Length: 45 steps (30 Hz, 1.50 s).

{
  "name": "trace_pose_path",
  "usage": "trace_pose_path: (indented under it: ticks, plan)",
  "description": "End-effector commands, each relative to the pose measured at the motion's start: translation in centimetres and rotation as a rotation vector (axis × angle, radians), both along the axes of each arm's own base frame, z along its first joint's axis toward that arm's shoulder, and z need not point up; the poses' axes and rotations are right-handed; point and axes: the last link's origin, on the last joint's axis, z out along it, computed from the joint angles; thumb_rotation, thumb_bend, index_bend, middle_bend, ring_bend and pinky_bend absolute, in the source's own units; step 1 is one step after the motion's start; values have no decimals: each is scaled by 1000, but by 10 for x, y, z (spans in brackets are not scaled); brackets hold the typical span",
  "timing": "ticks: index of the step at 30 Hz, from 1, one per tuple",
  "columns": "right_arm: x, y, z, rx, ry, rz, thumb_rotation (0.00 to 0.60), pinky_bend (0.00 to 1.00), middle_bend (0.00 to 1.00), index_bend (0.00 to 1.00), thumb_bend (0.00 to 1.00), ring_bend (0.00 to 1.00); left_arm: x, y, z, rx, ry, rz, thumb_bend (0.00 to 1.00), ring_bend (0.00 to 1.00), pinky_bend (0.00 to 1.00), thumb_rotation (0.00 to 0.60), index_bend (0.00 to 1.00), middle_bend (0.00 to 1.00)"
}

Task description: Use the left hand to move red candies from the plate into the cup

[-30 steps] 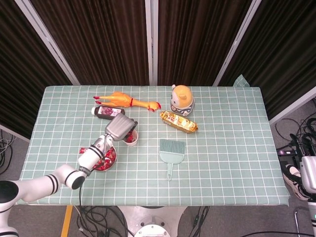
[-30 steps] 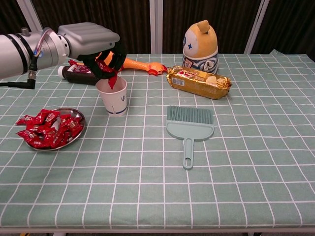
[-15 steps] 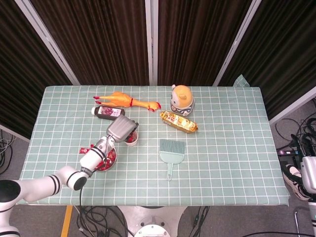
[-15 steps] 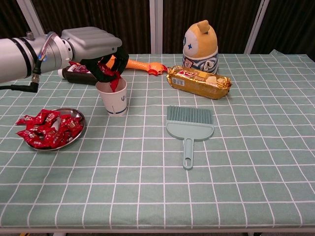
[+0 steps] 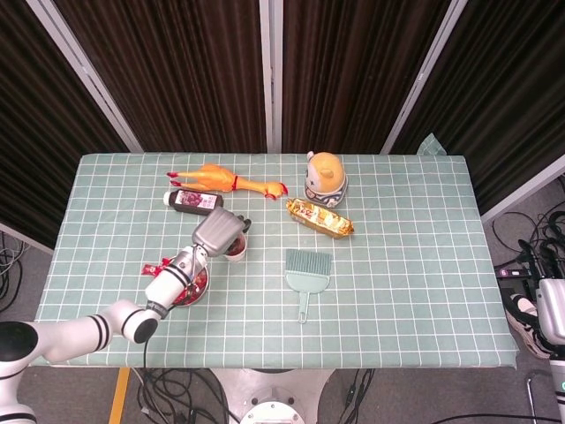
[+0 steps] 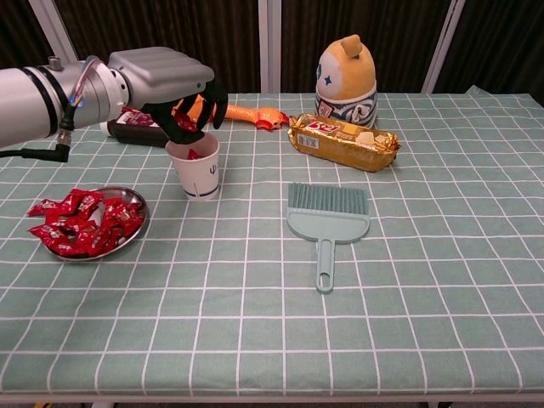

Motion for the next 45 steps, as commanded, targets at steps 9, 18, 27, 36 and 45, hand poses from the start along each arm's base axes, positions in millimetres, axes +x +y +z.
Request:
trace_pose_path:
  ticks: [9, 18, 27, 36, 45]
  plan:
    - [0, 0, 1, -2, 1, -4, 600, 257, 313, 91, 199, 102, 3, -3, -2, -10, 4, 11, 406, 558, 917, 600, 432, 533]
    - [0, 0, 1, -6, 0, -2, 600, 258, 312, 91, 204, 103, 5, -8, 7, 18, -39, 22, 360, 520, 866, 600, 366, 499]
    - [2, -2, 2, -3, -1, 11, 600, 259, 312, 92, 209, 102, -42, -29, 61, 148, -254, 151, 214, 431, 728, 600, 303, 433]
    - [8, -5, -1, 10, -4, 38, 600, 259, 312, 91, 209, 103, -123, -74, 85, 164, -198, 295, 216, 408, 691, 600, 304, 421]
    - [14, -7, -2, 16, 0, 60, 600, 259, 312, 92, 210, 102, -173, -87, 69, 97, -82, 397, 265, 186, 407, 600, 367, 284]
